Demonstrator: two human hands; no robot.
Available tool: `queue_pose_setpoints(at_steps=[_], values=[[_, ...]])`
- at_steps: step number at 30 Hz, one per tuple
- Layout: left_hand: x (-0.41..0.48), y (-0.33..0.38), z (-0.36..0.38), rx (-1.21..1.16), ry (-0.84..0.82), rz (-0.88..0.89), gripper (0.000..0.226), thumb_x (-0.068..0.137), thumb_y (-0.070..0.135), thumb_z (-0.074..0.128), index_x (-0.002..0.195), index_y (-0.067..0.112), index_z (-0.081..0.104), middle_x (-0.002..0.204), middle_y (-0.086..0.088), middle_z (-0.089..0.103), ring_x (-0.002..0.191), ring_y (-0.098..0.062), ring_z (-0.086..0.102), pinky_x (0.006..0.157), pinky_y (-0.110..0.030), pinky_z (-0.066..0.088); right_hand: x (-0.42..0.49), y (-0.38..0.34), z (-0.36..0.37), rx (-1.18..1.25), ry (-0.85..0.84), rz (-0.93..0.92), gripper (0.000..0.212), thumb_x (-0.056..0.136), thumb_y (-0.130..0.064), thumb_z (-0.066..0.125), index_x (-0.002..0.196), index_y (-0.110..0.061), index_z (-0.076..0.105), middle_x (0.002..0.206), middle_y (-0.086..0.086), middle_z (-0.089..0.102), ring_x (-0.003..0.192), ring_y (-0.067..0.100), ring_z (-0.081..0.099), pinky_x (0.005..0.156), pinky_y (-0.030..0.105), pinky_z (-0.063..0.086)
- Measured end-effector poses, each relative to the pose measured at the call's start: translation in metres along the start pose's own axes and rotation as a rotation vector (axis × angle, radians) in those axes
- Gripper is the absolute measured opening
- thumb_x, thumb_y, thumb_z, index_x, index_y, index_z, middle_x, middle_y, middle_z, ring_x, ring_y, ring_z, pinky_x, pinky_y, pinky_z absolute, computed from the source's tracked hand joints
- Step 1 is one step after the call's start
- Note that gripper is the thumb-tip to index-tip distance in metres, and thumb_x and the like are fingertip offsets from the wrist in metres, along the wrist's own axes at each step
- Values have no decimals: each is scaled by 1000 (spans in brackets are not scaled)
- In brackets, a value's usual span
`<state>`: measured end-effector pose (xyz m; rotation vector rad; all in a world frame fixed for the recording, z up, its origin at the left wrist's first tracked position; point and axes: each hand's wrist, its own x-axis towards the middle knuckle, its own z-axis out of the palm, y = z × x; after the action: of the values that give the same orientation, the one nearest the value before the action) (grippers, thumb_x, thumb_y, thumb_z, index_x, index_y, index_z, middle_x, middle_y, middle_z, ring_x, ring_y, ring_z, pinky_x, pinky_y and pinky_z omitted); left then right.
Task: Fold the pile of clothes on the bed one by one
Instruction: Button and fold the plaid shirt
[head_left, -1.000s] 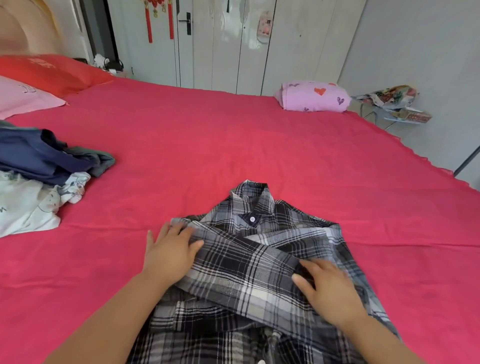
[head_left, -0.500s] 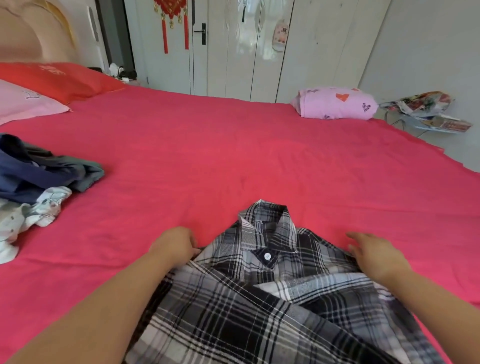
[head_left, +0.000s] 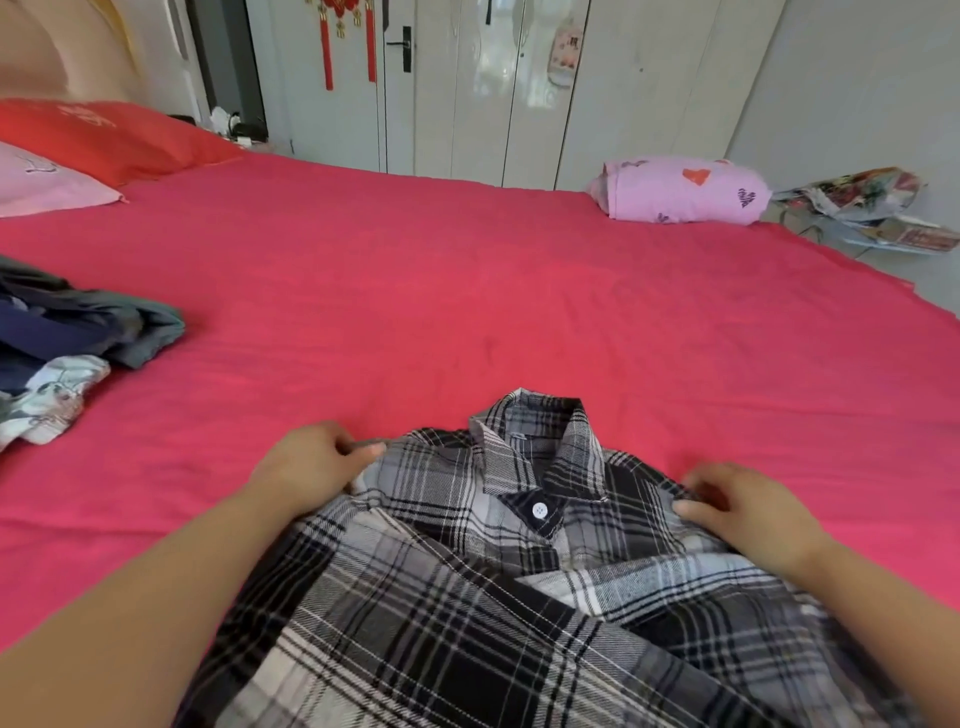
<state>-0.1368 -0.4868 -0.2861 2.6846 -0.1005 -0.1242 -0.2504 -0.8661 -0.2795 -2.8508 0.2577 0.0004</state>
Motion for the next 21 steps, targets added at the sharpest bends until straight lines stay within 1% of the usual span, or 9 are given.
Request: queue_pose_setpoints(at_steps=[2, 4, 6, 8, 10, 13, 15, 19, 21], values=[[2, 2, -3, 25, 94, 6, 22, 89, 36, 58, 78, 18, 66, 74, -7, 63, 75, -25, 57, 61, -28, 38, 2, -3, 0, -67, 74, 38, 20, 85, -27, 64, 74, -32, 49, 85, 3, 65, 86, 25, 60, 67, 30, 37], [5, 0, -8, 4, 299, -31, 22, 90, 30, 59, 90, 11, 70, 83, -13, 65, 81, -31, 58, 63, -29, 38, 7, -3, -4, -101, 199, 117, 12, 87, -25, 61, 79, -25, 53, 90, 10, 67, 90, 30, 61, 67, 33, 39], [6, 0, -6, 18, 408, -33, 24, 90, 28, 57, 93, 7, 69, 88, -18, 66, 86, -35, 60, 66, -33, 40, 11, 1, -4, -123, 242, 181, 9, 89, -26, 58, 85, -19, 58, 94, 13, 65, 92, 32, 60, 67, 34, 39], [5, 1, 2, 21, 387, -44, 24, 91, 28, 56, 95, 8, 68, 90, -18, 67, 89, -36, 60, 71, -35, 42, 11, 4, 2, -122, 200, 205, 11, 90, -27, 57, 89, -16, 59, 96, 13, 65, 92, 32, 59, 69, 35, 41], [1, 1, 6, -34, 307, -75, 27, 92, 33, 54, 98, 10, 67, 92, -16, 67, 91, -34, 59, 72, -34, 43, 8, 7, 6, -76, 141, 198, 12, 90, -30, 57, 85, -19, 55, 96, 12, 66, 91, 31, 59, 69, 33, 41], [-3, -3, -1, -102, 181, -54, 32, 91, 44, 52, 88, 16, 67, 76, -9, 65, 76, -27, 58, 62, -29, 39, 1, 10, 0, -9, 111, 215, 17, 90, -36, 57, 89, -20, 57, 91, 7, 65, 93, 28, 60, 67, 29, 35], [-6, -1, -6, -67, 134, -42, 27, 90, 37, 57, 86, 13, 69, 70, -7, 62, 69, -25, 56, 57, -28, 37, -2, 12, -4, -27, 78, 236, 19, 90, -33, 59, 98, -16, 62, 97, 7, 67, 97, 27, 61, 68, 27, 36], [-8, 3, -7, -59, 365, -114, 24, 91, 25, 56, 98, 7, 69, 94, -20, 67, 91, -37, 60, 69, -34, 42, -5, 5, -7, -109, 209, 309, 16, 91, -26, 56, 100, -16, 64, 103, 11, 67, 98, 31, 60, 74, 34, 42], [-11, 7, -5, 34, 323, -132, 25, 90, 29, 56, 102, 10, 67, 100, -18, 65, 98, -36, 58, 77, -37, 44, -8, 2, -9, -127, 203, 343, 16, 91, -27, 56, 101, -17, 63, 106, 11, 65, 100, 31, 58, 76, 34, 43]])
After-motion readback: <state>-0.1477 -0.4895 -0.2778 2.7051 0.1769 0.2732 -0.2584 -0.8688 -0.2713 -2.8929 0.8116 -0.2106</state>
